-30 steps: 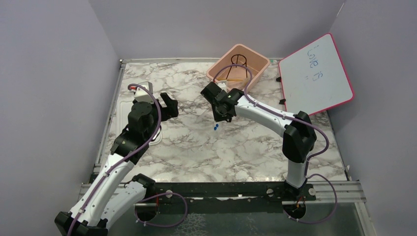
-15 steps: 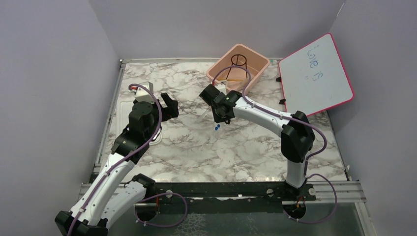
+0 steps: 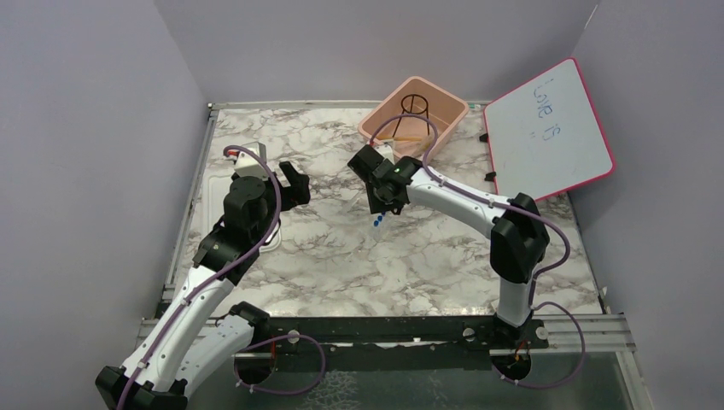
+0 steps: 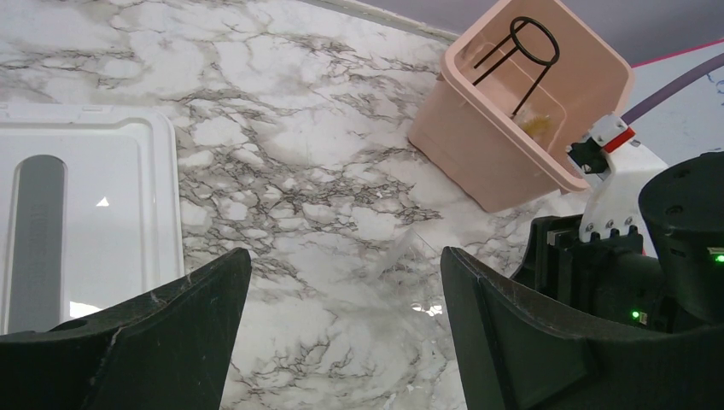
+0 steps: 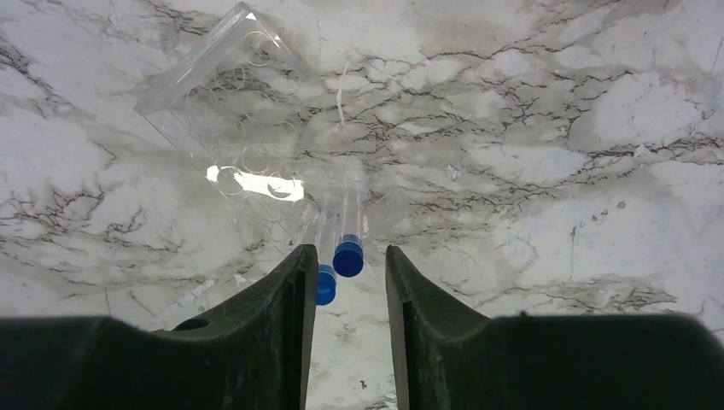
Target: Organize the chemistry lab equipment
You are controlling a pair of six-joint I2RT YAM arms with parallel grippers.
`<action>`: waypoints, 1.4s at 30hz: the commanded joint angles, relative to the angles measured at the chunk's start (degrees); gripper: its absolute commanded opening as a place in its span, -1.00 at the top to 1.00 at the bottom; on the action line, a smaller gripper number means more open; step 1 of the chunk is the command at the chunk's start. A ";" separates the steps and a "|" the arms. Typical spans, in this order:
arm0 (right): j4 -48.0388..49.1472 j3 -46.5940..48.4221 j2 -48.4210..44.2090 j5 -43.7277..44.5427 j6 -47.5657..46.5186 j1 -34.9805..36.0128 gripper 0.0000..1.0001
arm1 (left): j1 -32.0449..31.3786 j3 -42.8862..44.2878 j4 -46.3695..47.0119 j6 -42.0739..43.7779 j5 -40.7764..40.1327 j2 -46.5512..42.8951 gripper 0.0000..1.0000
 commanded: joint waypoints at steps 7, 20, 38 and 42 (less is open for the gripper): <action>2.06 -2.09 -7.18 1.32 3.37 0.47 0.21 | 0.14 -0.97 0.62 0.45 0.01 1.39 -0.76; 18.78 -26.51 -28.48 -3.29 4.94 0.45 0.20 | 8.79 4.47 -8.82 -0.13 5.60 25.36 -0.44; 32.32 -41.08 -37.59 -8.33 0.90 0.44 0.22 | 22.43 25.96 -16.23 5.22 7.23 58.23 -0.26; 32.15 -41.48 -38.67 -7.71 0.63 0.44 0.22 | 22.49 27.01 -17.51 6.60 8.95 62.48 -0.24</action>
